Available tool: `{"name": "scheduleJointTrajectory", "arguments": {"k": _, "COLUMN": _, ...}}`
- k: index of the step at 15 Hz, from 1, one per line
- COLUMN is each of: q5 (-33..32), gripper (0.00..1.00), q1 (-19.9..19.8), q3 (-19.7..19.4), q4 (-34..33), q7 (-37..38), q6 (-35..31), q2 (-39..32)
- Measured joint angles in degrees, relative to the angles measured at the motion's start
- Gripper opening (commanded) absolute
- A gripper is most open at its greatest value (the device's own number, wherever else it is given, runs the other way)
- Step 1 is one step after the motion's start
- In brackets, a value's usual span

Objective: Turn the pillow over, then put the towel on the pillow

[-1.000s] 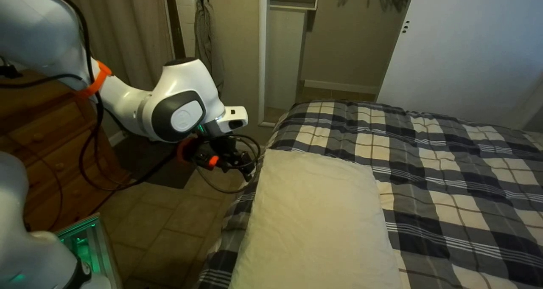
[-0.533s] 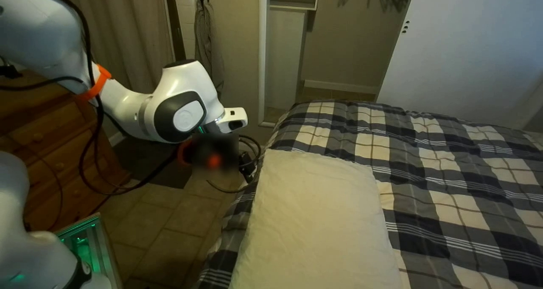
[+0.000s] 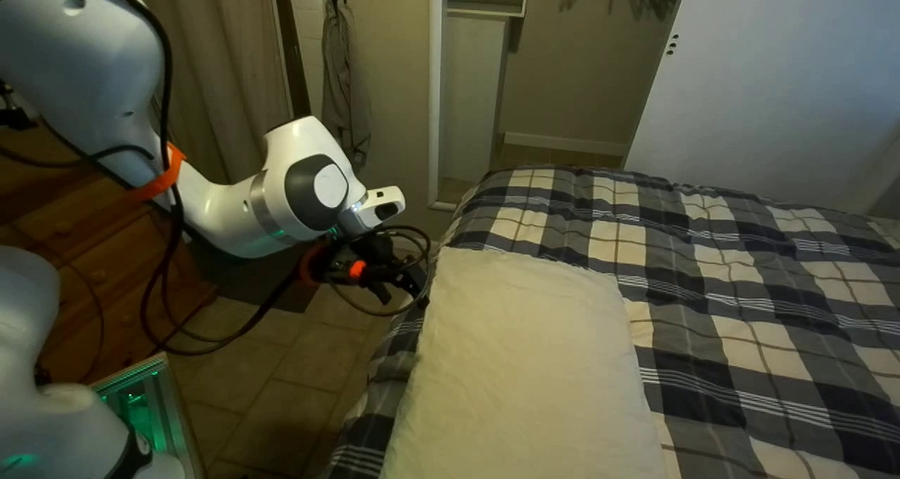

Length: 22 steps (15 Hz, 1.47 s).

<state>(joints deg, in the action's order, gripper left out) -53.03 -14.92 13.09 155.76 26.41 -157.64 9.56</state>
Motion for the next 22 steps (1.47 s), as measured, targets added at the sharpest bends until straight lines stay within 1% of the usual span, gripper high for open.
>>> {"name": "scheduleJointTrajectory", "arguments": {"k": 4, "q5": -7.69, "gripper": 1.00, "q1": -0.78, "q3": 0.36, "q4": -2.70, "q7": 8.30, "q6": -0.21, "q2": -5.42}}
{"name": "scheduleJointTrajectory", "arguments": {"k": 7, "q5": -11.94, "gripper": 1.00, "q1": -0.82, "q3": 0.35, "q4": -5.42, "q7": 12.72, "q6": -0.20, "q2": -10.66}}
{"name": "scheduleJointTrajectory", "arguments": {"k": 14, "q5": -20.13, "gripper": 1.00, "q1": -0.29, "q3": 0.17, "q4": -12.44, "q7": 19.70, "q6": 1.91, "q2": -23.76}}
{"name": "scheduleJointTrajectory", "arguments": {"k": 20, "q5": -24.17, "gripper": 1.00, "q1": 1.01, "q3": -0.37, "q4": -17.03, "q7": 23.56, "q6": 5.74, "q2": -31.85}}
{"name": "scheduleJointTrajectory", "arguments": {"k": 21, "q5": -24.70, "gripper": 0.75, "q1": 1.15, "q3": -0.47, "q4": -17.58, "q7": 23.88, "q6": 6.35, "q2": -32.70}}
{"name": "scheduleJointTrajectory", "arguments": {"k": 22, "q5": -25.03, "gripper": 0.74, "q1": 1.25, "q3": -0.58, "q4": -18.08, "q7": 24.00, "q6": 6.92, "q2": -33.45}}
